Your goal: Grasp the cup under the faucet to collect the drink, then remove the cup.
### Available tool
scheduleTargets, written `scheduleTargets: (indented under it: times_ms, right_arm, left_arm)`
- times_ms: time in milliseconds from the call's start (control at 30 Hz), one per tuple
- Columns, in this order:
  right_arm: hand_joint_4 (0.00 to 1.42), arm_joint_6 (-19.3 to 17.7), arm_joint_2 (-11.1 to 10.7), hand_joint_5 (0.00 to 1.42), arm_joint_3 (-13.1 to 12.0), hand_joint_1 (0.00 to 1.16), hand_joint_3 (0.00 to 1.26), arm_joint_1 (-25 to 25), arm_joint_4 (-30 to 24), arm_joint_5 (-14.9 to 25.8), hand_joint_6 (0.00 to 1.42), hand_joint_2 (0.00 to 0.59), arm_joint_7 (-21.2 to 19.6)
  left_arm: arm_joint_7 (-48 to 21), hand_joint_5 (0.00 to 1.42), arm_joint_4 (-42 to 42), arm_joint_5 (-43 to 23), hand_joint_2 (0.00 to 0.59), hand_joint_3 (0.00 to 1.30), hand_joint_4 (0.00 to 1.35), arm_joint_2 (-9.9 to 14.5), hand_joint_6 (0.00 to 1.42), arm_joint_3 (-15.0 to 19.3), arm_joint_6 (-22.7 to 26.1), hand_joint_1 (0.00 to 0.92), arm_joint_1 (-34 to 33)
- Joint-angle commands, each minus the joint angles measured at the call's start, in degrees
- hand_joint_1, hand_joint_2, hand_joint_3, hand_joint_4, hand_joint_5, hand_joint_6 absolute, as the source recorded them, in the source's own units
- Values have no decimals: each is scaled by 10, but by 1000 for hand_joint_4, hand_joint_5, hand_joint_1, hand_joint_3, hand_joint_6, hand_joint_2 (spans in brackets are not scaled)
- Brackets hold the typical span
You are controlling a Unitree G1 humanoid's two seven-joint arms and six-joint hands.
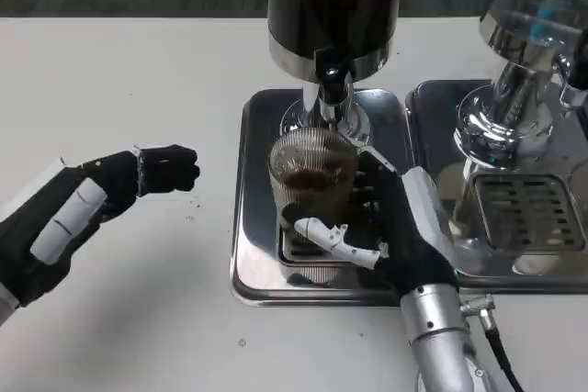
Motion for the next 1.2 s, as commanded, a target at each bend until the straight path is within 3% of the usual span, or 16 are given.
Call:
scheduleTargets:
  times_ms: [33, 233, 567, 933, 1200]
  right_arm:
    - [433, -13, 11, 562, 14, 717, 354, 10, 28, -16, 805, 200, -35]
    - [514, -44, 18, 648, 17, 717, 419, 6, 50, -32, 950, 200, -105]
    - [573, -74, 19, 724, 22, 705, 463, 2, 66, -54, 1054, 209, -174]
    - [610, -97, 13, 770, 23, 712, 508, 3, 62, -73, 1121, 219, -229]
    - [646, -104, 8, 809, 23, 717, 552, 11, 45, -81, 1147, 222, -247]
  left_arm:
    - [5, 294, -11, 2, 132, 353, 315, 8, 188, 4, 5, 0, 12]
    - [6, 295, -17, 3, 152, 361, 318, 8, 191, 3, 7, 0, 17]
    - [4, 296, -17, 4, 171, 362, 327, 9, 192, 1, 11, 0, 16]
    - [1, 307, -13, 5, 182, 362, 332, 10, 191, -1, 12, 0, 10]
    - [1, 311, -7, 7, 186, 362, 338, 9, 191, -2, 14, 0, 4]
